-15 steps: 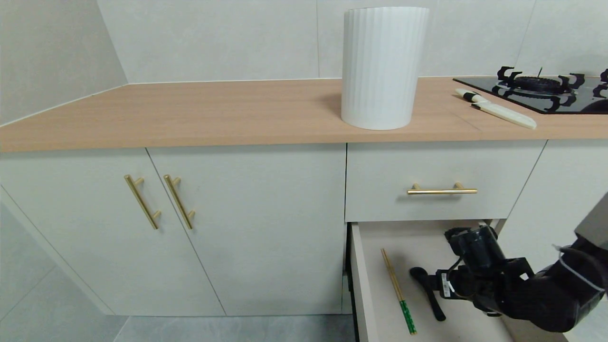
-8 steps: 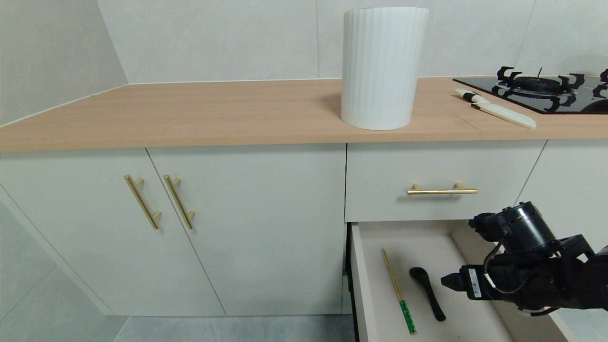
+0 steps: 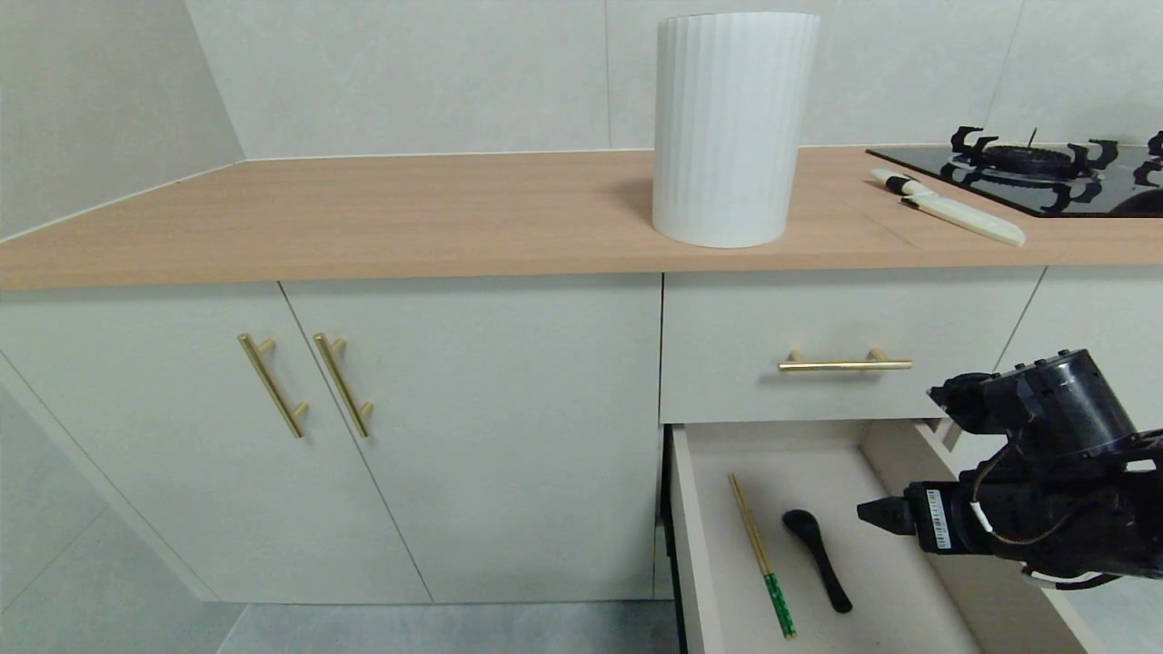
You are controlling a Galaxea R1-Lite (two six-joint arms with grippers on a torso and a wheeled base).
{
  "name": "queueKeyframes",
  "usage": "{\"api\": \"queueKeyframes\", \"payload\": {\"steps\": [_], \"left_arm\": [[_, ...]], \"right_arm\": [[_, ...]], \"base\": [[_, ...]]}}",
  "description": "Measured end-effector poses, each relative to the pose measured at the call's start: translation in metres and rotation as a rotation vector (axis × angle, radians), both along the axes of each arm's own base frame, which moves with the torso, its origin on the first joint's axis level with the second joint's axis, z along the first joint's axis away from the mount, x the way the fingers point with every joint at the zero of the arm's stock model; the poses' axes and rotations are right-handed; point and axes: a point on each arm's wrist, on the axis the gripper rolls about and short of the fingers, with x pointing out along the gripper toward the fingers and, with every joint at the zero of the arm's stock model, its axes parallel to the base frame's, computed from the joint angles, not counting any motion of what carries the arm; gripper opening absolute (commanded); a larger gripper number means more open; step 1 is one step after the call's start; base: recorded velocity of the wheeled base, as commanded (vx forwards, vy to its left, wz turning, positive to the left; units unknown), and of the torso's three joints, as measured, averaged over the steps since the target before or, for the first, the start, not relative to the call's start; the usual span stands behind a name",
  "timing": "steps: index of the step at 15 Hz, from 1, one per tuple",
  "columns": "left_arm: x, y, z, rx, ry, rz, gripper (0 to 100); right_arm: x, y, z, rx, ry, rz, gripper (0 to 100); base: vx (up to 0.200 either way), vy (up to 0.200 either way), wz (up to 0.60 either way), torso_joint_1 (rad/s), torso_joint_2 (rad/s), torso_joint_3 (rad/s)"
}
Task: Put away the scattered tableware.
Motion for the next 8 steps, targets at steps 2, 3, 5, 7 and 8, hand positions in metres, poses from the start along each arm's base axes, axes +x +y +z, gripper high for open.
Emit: {"api": "queueKeyframes", "payload": {"steps": [2, 3, 5, 7, 8], "left_arm": [[0.0, 0.0, 0.0002, 0.0, -0.002, 0.001, 100], [0.0, 0.0, 0.0002, 0.0, -0.001, 0.0, 100], [0.0, 0.0, 0.0001, -0.001, -0.001, 0.0, 100], [0.0, 0.0, 0.0001, 0.0, -0.001, 0.001, 100], [0.0, 0.0, 0.0001, 0.0, -0.001, 0.001, 100]], "right_arm": [[-0.0016, 0.0006, 0.0007, 0.001, -0.002, 0.005, 100], [-0.0021, 0.0006, 0.0012, 0.002, -0.004, 0.006, 100], [-0.0024, 0.0006, 0.0017, 0.001, -0.007, 0.007, 100], [-0.0027, 0.0006, 0.0017, 0.0, -0.007, 0.007, 100], [-0.0028, 0.0005, 0.0017, -0.004, -0.008, 0.006, 100]], "base": [[-0.2, 0.0, 0.0, 0.0, 0.0, 0.002], [-0.2, 0.0, 0.0, 0.002, 0.0, 0.007], [-0.2, 0.0, 0.0, 0.0, 0.01, 0.007], [-0.1, 0.0, 0.0, -0.004, 0.0, -0.001], [0.0, 0.0, 0.0, 0.0, 0.0, 0.0]]}}
